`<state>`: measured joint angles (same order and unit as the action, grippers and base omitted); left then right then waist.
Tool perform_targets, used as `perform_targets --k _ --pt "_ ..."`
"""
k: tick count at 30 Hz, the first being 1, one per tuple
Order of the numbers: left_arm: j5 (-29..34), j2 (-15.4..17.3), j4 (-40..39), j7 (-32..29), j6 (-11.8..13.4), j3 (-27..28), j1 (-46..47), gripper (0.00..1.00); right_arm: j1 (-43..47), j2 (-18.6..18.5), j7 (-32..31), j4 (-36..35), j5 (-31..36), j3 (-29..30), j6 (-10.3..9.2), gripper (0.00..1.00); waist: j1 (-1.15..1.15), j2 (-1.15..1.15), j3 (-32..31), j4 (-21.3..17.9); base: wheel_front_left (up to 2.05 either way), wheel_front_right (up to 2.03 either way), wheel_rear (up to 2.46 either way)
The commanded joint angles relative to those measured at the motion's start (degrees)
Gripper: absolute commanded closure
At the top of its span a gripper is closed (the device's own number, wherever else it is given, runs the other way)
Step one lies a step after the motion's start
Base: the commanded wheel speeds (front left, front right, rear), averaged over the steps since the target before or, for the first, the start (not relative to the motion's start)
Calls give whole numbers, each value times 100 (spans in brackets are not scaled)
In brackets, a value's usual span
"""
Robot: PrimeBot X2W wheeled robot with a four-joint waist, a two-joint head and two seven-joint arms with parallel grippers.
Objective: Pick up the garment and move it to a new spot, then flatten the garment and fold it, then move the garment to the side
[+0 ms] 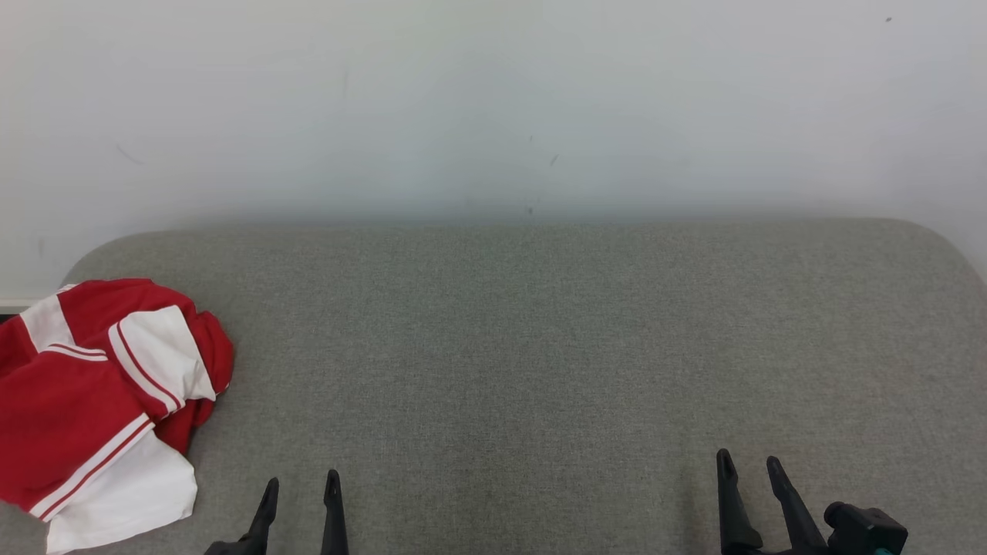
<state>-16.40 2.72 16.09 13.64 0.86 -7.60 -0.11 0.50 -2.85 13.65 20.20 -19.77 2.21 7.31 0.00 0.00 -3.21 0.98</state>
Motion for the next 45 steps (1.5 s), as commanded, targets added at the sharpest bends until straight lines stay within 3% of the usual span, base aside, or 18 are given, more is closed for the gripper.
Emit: perform_targets --k 1,13,30,37,45 --pt "133 25 18 52 16 -26 -72 0 34 -4 52 18 143 -9 27 0 0 0 -8 -1 0 0 0" --pt "486 27 94 163 68 -115 -89 0 65 -4 162 81 507 -33 27 0 0 0 -54 18 0 0 0" --pt "444 26 115 161 74 -117 -80 0 78 -3 153 114 452 -25 28 0 0 0 -61 24 0 0 0" --pt "486 28 149 161 106 -41 -22 0 124 -1 153 95 407 35 28 0 0 0 -80 356 0 0 0" --pt "556 27 169 161 82 195 -24 0 106 -1 153 73 342 -9 28 0 0 0 -65 1080 0 0 0"
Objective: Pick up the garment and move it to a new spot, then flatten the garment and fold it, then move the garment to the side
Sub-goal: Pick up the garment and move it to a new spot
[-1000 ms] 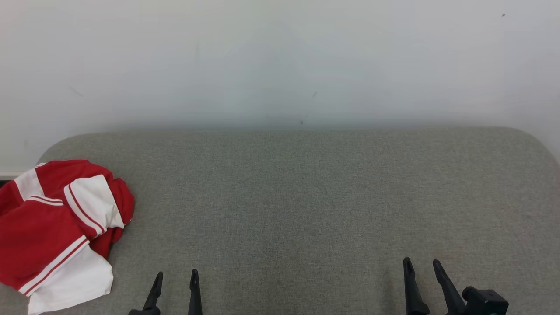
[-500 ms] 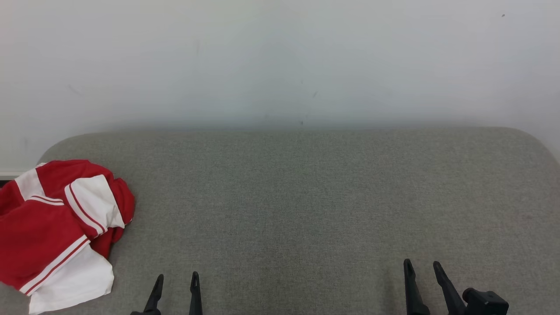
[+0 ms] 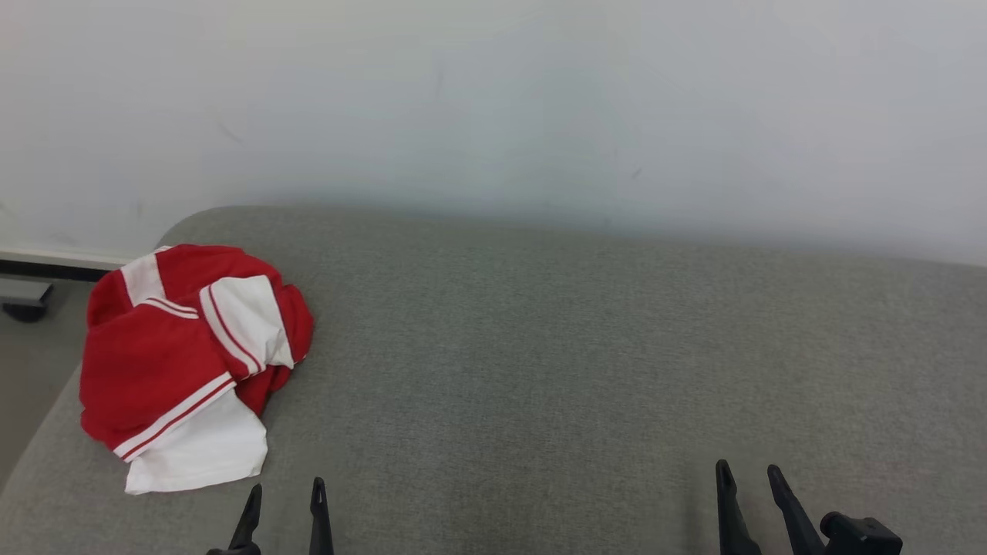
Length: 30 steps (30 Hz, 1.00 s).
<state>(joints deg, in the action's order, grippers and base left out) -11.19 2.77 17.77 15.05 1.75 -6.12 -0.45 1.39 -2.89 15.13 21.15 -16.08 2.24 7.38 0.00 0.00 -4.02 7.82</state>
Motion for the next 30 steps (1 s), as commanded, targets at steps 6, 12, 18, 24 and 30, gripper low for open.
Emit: perform_targets --k 6,12,18,24,30 --pt "128 29 0 19 -59 212 -2 0 0 3 5 -13 -95 -50 21 0 0 0 52 901 0 0 0" --pt "226 27 -24 20 -113 345 -36 0 -36 2 5 -12 -207 -107 21 0 0 0 90 1437 0 0 0" --pt "300 24 -17 20 -166 419 -58 0 -81 3 4 -25 -221 -108 21 0 0 0 115 1903 0 0 0" --pt "302 19 -98 20 -154 541 -76 0 -220 2 5 41 -215 -234 21 0 0 0 190 2024 0 0 0" --pt "238 15 -31 20 -159 541 51 0 -322 2 4 75 -239 -270 21 0 0 0 251 2060 0 0 0"
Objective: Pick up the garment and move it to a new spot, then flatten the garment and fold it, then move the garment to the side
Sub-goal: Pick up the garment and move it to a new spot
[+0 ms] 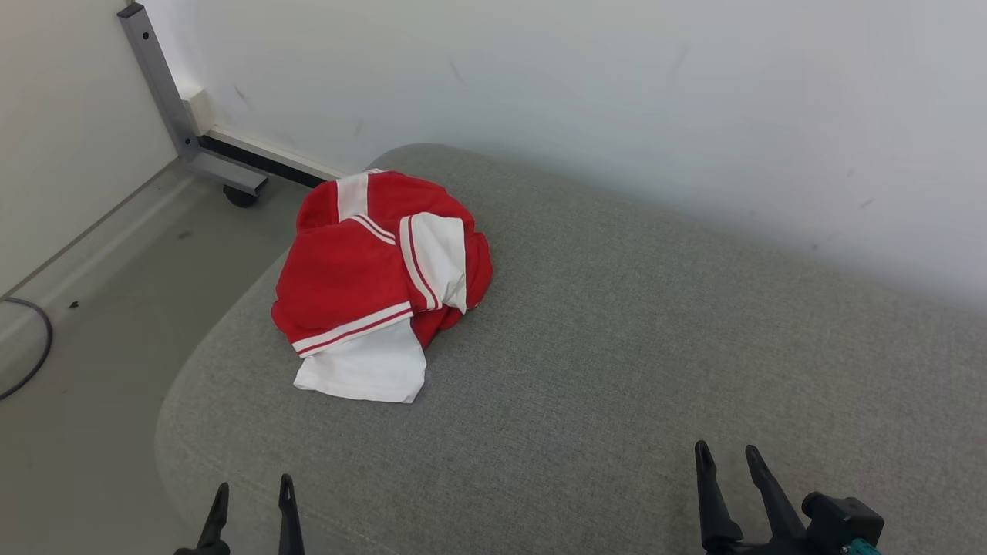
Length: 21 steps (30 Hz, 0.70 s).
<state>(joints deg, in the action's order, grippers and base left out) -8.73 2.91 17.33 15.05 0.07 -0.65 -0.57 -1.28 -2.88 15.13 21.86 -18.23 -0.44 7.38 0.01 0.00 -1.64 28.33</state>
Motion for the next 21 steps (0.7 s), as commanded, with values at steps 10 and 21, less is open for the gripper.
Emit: perform_targets --k 10,21 --pt "-559 7 1317 -292 -363 -212 1738 0 64 2 4 16 -32 74 21 0 -1 0 56 38 0 0 0" --pt "-1429 203 2992 -1390 -441 190 3779 0 71 -2 -1 -43 306 -100 20 0 -1 0 410 -800 0 0 0"
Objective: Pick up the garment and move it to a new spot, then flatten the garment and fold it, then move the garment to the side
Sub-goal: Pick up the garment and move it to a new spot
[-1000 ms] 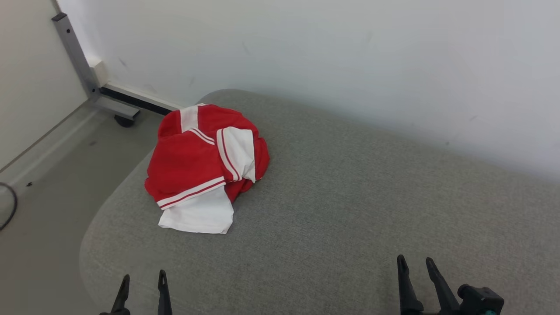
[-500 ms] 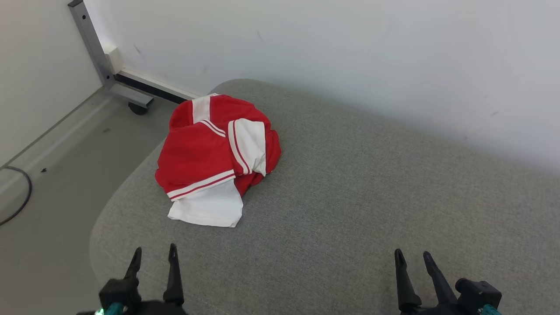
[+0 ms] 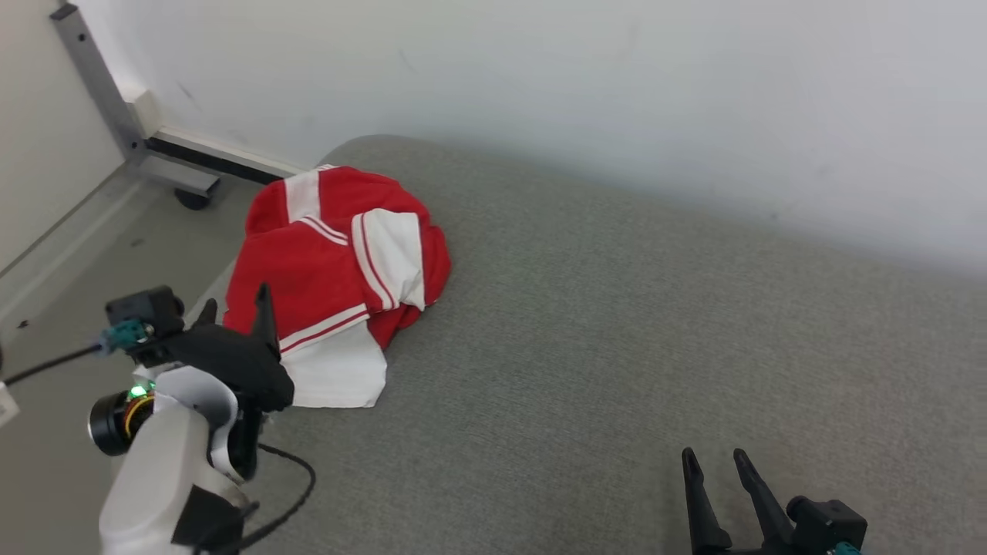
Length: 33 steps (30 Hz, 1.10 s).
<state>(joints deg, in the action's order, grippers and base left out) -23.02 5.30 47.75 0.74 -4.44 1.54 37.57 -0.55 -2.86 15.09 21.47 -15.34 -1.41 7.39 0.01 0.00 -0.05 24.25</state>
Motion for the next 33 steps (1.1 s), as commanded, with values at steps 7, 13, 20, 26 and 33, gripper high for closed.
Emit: perform_targets --k 7,13,20,26,33 --pt "-367 274 679 -739 65 269 854 0 -71 -2 -186 -251 327 36 19 0 -1 0 655 -1095 0 0 0" --pt "-168 617 1151 -1246 406 130 1223 0 -193 1 -347 -579 426 -45 19 0 -1 0 1034 -1545 0 0 0" --pt "169 834 1443 -1590 798 -197 1217 0 -152 3 -373 -753 351 -50 19 0 -1 0 1239 -1772 0 0 0" --pt "234 958 1466 -1707 812 -305 1224 100 -195 3 -315 -671 232 -87 19 0 -1 0 1171 -1739 0 0 0" --pt "323 1175 1260 -1752 721 -434 1346 100 -200 4 -181 -382 -5 -236 20 0 -1 0 771 -1567 0 0 0"
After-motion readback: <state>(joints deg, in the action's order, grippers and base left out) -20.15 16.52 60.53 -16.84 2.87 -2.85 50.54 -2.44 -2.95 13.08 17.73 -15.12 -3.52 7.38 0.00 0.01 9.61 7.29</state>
